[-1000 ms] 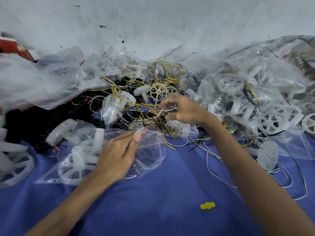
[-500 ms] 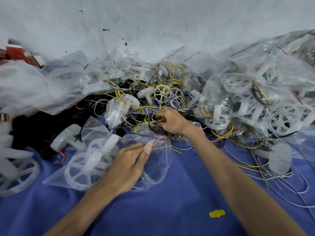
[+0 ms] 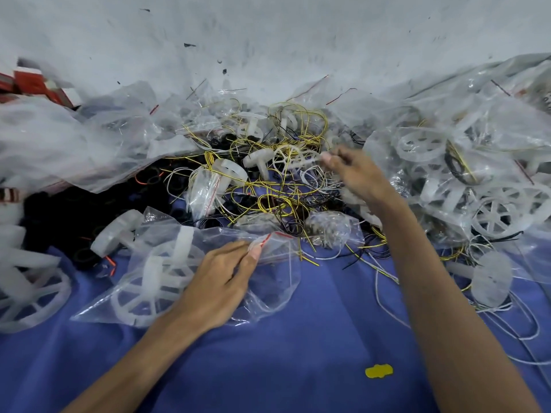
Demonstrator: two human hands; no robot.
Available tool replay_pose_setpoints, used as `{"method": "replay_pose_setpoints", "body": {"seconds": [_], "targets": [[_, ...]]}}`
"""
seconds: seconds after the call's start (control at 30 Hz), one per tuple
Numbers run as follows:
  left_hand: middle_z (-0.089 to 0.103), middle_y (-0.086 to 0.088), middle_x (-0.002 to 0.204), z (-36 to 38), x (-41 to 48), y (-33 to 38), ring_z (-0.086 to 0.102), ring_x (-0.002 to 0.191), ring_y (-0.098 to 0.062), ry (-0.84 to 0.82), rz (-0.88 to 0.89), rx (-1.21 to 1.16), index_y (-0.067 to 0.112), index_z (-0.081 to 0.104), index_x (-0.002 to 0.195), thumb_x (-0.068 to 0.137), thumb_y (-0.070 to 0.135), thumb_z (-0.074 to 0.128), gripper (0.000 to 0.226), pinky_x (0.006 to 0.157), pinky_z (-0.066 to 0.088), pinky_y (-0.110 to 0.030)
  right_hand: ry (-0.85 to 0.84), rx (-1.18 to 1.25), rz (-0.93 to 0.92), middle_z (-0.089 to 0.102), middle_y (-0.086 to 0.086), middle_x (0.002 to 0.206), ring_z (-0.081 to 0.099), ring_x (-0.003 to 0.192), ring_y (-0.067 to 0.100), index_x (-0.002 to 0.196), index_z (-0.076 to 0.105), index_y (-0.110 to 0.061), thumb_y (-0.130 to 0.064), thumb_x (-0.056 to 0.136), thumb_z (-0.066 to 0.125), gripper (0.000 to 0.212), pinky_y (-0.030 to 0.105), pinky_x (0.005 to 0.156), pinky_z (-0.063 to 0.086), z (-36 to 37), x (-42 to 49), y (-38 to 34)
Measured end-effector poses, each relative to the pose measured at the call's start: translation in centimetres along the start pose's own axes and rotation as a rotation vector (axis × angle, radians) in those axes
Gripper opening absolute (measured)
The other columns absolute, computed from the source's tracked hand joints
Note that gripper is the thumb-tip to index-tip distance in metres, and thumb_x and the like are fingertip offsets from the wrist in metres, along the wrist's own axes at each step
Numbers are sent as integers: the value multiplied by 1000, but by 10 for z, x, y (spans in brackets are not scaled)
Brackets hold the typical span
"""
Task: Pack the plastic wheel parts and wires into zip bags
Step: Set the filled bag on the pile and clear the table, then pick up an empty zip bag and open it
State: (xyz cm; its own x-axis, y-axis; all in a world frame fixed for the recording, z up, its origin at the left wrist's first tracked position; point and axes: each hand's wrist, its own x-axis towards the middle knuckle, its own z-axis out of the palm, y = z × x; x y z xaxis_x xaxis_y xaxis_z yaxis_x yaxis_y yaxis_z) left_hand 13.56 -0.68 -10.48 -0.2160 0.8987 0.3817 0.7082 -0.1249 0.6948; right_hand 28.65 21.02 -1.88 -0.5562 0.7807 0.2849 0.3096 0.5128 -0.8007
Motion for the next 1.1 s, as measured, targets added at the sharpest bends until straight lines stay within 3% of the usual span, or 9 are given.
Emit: {"method": "replay_pose_setpoints", "body": {"seconds": [0.17, 0.3, 0.43, 0.5, 0.6, 0.73, 0.83, 1.0, 1.1], "targets": [[66, -6, 88, 0, -1, -1, 60, 88, -17, 6, 13, -24, 0, 67, 93, 98, 44, 29, 58, 81, 44, -34, 123, 418, 129, 60, 16, 97, 57, 100, 18, 94, 60, 1, -32, 92, 52, 34, 39, 98, 37, -16, 2, -11], [66, -15, 93, 1, 0, -4, 60, 92, -25, 5, -7, -35, -4, 65, 90, 97, 42, 31, 58, 85, 43, -36, -44, 954, 76, 66, 20, 100, 65, 104, 22, 80, 51, -4, -9, 89, 44, 13, 43, 94, 49, -13, 0, -18], [69, -7, 94, 0, 0, -3, 60, 93, -11, 34, -12, -93, 3, 69, 95, 97, 43, 33, 54, 84, 43, -15, -127, 845, -3, 72, 14, 99, 65, 103, 23, 72, 59, 9, -6, 81, 42, 25, 32, 91, 51, 3, -4, -21], [70, 7, 101, -1, 0, -1, 58, 100, 6, 75, -25, -154, 14, 72, 103, 96, 40, 35, 45, 84, 37, -3, -159, 806, -18, 73, 12, 91, 66, 96, 23, 60, 68, -4, -4, 84, 41, 36, 31, 91, 51, 7, -5, -25], [67, 16, 111, -3, 0, 1, 53, 109, 15, 117, -82, -239, 24, 69, 109, 99, 41, 37, 37, 87, 32, 2, -194, 799, -4, 73, 9, 82, 67, 85, 20, 40, 59, -14, -6, 91, 39, 55, 31, 87, 51, 6, -6, -27], [69, 14, 110, -4, 1, 3, 55, 111, 9, 162, -112, -320, 31, 66, 108, 95, 43, 34, 36, 90, 35, -2, -268, 928, 79, 70, 14, 80, 67, 88, 30, 51, 60, -10, -19, 80, 52, 32, 43, 91, 51, 4, -7, -27], [70, 15, 106, -6, 1, 5, 58, 110, 4, 222, -118, -390, 28, 67, 108, 98, 42, 36, 36, 92, 37, -5, -340, 1043, 130, 66, 16, 78, 65, 91, 37, 62, 62, -7, -20, 79, 53, 23, 47, 82, 54, 5, -9, -29], [71, 21, 96, -8, 2, 10, 63, 97, 6, 315, -135, -523, 30, 67, 102, 96, 41, 35, 34, 82, 40, -1, -458, 975, 68, 60, 27, 102, 63, 106, 34, 83, 63, -1, -18, 82, 57, 18, 48, 84, 53, 9, -12, -32], [72, 21, 91, -8, 3, 10, 66, 94, 0, 354, -133, -562, 26, 68, 100, 98, 36, 36, 33, 78, 44, -6, -431, 994, 2, 70, 20, 101, 64, 105, 32, 74, 59, -7, -14, 82, 55, 12, 46, 86, 53, 10, -13, -37]]}}
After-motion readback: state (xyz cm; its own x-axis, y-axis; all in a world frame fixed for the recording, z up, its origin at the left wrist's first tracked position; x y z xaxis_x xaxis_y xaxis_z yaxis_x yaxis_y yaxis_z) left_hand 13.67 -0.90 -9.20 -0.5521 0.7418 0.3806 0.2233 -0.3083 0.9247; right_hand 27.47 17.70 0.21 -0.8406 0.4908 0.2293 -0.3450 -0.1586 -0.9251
